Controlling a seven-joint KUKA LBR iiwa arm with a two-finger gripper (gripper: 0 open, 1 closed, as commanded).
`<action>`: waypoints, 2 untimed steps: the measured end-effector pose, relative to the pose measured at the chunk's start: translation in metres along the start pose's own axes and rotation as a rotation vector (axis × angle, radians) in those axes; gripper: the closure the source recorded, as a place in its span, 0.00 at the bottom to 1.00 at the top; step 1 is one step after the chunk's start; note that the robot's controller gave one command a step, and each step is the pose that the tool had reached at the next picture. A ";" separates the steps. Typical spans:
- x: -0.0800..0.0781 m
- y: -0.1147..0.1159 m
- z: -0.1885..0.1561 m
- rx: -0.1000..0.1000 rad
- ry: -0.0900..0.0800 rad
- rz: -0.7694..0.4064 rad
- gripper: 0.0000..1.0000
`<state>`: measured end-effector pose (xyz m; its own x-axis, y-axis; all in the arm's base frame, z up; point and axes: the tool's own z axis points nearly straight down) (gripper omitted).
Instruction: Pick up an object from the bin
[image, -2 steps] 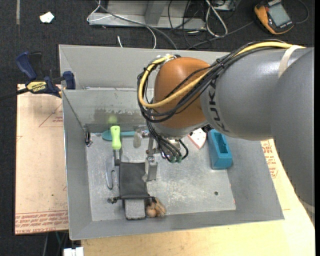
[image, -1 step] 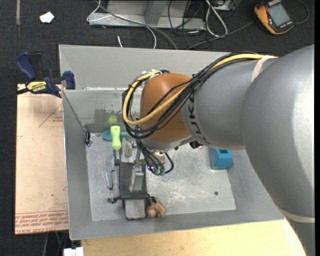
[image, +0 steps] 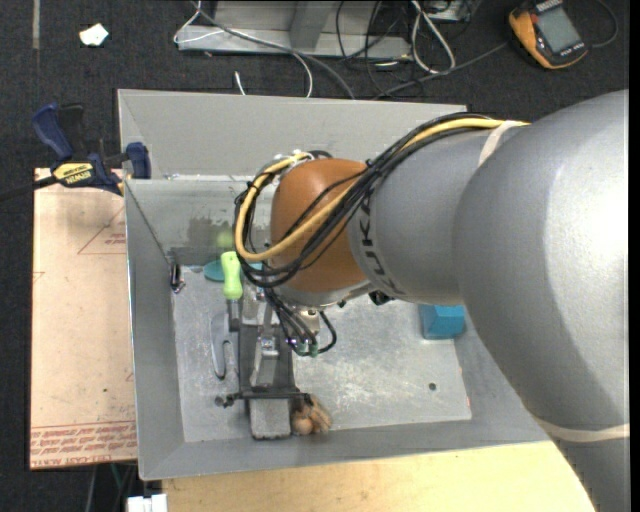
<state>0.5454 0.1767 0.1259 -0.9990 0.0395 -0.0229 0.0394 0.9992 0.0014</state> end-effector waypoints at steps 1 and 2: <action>0.005 -0.005 0.024 -0.003 -0.006 -0.082 0.00; 0.000 -0.011 0.036 -0.007 -0.027 0.009 1.00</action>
Offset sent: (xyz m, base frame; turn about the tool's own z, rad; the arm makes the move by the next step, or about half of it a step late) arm -0.0051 -0.0128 -0.0403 0.0077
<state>0.5457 0.1655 0.0899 -0.9976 0.0481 -0.0495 0.0477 0.9988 0.0087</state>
